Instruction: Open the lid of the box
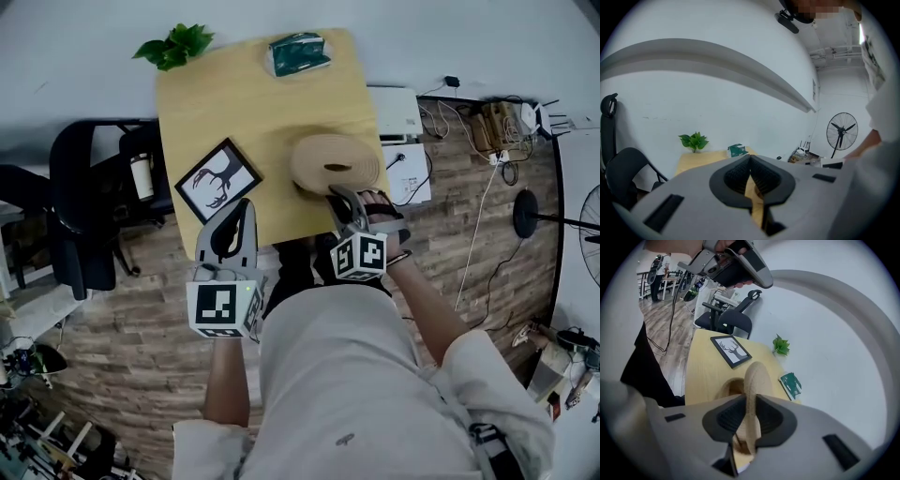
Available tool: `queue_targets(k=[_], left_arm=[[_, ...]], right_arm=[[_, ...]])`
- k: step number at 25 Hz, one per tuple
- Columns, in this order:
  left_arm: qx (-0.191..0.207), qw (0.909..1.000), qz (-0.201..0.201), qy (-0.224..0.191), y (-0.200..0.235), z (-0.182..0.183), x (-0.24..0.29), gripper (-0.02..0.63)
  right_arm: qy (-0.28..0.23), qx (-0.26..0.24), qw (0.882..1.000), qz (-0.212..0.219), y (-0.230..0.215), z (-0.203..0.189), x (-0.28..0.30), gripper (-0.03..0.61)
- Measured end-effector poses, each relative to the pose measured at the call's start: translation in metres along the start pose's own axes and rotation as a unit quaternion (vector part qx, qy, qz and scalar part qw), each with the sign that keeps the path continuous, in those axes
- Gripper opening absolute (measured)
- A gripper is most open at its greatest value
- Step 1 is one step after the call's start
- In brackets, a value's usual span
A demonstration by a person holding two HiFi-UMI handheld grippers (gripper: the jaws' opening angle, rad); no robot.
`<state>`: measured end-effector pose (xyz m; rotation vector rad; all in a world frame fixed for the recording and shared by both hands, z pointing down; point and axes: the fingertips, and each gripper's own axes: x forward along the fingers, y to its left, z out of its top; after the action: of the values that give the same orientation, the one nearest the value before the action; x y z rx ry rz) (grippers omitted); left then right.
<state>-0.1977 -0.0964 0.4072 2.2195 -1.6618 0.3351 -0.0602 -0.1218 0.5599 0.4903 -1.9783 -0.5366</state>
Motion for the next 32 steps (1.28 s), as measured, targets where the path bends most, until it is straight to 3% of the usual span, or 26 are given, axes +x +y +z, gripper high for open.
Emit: queue_targets(k=[11,20,32], left_arm=[[0.021,0.9992,-0.031,-0.008,0.014,0.014,0.002,0.006],[0.014,0.9992,-0.038,-0.008,0.017,0.011,0.001,0.006],[0.033,0.9976,-0.058,-0.021,0.002,0.035,0.013,0.006]], right_arm=[[0.015,0.021,0.999,-0.043,-0.021,0.008,-0.004,0.063],[0.010,0.033,0.997,-0.066,-0.036,0.017,-0.009,0.063],[-0.021,0.106,0.986,-0.125,-0.092,0.014,-0.059,0.063]])
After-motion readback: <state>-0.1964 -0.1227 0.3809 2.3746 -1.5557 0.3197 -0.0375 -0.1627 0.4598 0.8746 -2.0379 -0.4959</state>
